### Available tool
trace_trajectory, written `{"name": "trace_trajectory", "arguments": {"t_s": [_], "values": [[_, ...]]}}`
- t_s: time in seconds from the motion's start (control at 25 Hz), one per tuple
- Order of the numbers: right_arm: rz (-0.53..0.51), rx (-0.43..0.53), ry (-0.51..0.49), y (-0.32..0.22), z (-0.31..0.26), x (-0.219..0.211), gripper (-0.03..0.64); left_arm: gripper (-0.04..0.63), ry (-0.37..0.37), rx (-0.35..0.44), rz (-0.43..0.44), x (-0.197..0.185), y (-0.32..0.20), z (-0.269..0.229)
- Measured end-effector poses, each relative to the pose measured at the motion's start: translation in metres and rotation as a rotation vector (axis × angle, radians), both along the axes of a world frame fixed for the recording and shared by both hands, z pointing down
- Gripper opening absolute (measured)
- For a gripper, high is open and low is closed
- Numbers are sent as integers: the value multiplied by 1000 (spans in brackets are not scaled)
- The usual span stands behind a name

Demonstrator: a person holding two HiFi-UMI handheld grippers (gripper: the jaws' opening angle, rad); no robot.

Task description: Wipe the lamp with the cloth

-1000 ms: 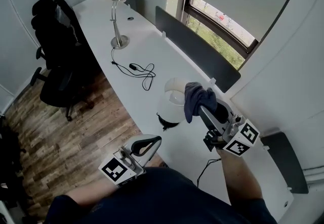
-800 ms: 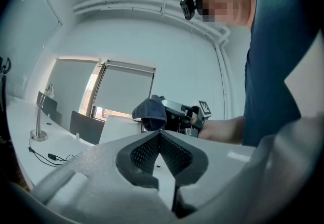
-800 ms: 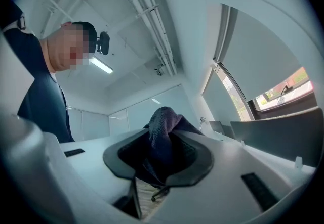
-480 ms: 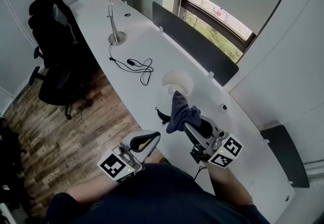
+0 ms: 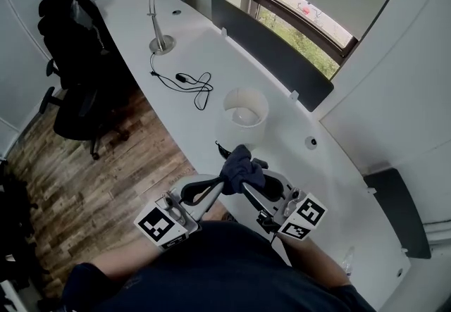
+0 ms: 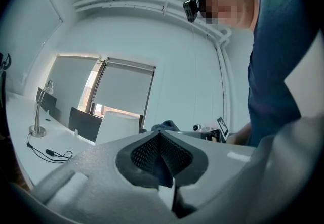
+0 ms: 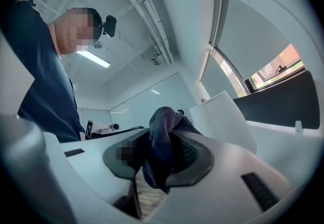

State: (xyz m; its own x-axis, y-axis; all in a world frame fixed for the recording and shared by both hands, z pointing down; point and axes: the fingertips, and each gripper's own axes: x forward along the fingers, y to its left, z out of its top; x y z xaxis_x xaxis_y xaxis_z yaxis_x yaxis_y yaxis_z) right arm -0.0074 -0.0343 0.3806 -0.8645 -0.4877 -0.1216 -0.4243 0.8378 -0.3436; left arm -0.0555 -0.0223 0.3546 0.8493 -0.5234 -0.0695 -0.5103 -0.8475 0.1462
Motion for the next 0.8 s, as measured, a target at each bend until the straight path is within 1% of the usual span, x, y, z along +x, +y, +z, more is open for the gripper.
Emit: {"name": "trace_trajectory", "arguments": {"t_s": [0.08,0.24,0.32,0.44,0.56,0.8], "values": [[-2,14,14,4,3,-3,123,6,19,14,-1,1,0,-1],[5,33,37,8,6,-7,122,6,3,8,-10,1,1,3],[5,40,51,9,8,-9,121,6,-28,-10,-9,1,1,7],[5,49,73,9,9,-10,121,6,-14,1,-10,3,1,5],[6,54,84,9,9,-11,121,6,-62,-32,-19,1,1,15],[7,50,91,7,11,-10,120,6,-55,-47,-23,2,1,12]]}}
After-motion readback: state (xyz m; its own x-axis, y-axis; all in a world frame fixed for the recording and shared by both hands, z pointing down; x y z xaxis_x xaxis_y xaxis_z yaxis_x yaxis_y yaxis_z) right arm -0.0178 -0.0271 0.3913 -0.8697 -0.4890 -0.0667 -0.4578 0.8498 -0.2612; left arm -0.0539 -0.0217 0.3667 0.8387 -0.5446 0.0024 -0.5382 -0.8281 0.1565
